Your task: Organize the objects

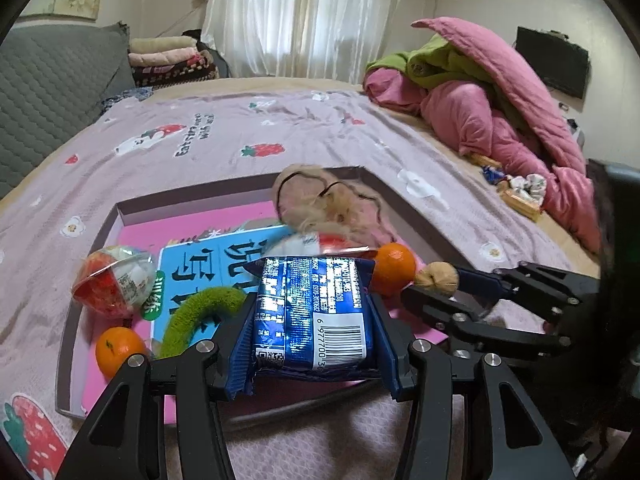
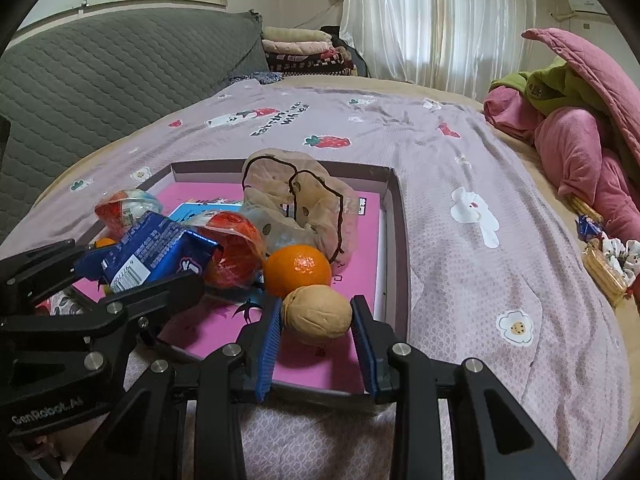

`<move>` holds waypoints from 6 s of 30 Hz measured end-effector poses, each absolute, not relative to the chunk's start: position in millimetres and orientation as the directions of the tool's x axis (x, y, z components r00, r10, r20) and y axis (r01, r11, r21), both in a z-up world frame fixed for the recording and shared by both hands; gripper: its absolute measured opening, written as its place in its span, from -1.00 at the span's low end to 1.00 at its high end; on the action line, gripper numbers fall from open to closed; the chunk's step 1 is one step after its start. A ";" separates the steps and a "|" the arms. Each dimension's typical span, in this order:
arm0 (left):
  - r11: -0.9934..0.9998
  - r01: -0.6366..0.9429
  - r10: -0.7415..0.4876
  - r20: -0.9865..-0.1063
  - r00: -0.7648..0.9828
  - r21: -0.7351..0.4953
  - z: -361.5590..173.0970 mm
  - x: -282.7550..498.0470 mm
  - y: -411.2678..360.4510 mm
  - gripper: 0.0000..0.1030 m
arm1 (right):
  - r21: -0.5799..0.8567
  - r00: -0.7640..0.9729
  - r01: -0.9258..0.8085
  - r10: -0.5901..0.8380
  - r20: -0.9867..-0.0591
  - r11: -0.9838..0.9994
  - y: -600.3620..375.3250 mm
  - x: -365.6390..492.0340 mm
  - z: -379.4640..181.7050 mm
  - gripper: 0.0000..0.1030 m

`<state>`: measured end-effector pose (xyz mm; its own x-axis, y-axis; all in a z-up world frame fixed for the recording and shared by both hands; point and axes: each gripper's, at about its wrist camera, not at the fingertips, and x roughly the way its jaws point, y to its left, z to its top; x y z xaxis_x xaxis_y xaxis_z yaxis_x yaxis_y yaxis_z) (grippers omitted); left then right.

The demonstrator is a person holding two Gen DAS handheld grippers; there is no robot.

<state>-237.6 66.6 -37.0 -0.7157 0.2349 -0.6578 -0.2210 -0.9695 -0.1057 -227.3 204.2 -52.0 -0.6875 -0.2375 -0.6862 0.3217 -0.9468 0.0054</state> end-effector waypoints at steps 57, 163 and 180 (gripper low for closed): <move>-0.973 -0.230 0.166 -0.715 -0.679 -0.007 -46.6 -253.8 88.0 0.04 | -0.018 -0.676 0.320 -0.215 -0.705 -0.947 216.5 -223.4 -40.9 -0.32; -0.999 0.010 0.018 -0.550 -0.835 -0.048 75.1 -151.5 -13.1 0.50 | -0.090 -0.843 0.280 -0.200 -0.499 -0.956 175.0 -145.1 65.2 0.66; -0.998 0.053 -0.028 -0.557 -0.830 -0.030 54.2 -111.4 -18.0 0.58 | -0.070 -0.845 0.266 -0.198 -0.497 -0.961 178.7 -115.2 51.6 0.74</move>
